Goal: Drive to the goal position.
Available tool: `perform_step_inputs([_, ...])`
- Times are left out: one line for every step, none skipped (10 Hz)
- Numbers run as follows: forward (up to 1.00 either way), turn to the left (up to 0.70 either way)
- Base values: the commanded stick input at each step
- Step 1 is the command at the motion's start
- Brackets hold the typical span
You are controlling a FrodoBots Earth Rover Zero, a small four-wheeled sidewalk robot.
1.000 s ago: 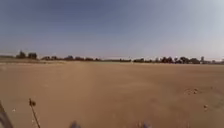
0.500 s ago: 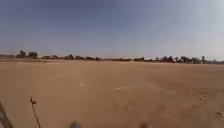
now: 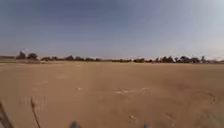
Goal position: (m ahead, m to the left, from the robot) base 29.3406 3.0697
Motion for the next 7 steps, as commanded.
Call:
perform_step_inputs([0.5, 0.0])
perform_step_inputs([0.5, 0.0])
perform_step_inputs([0.5, 0.0])
perform_step_inputs([0.5, 0.0])
perform_step_inputs([0.5, 0.0])
perform_step_inputs([0.5, 0.0])
perform_step_inputs([0.5, 0.0])
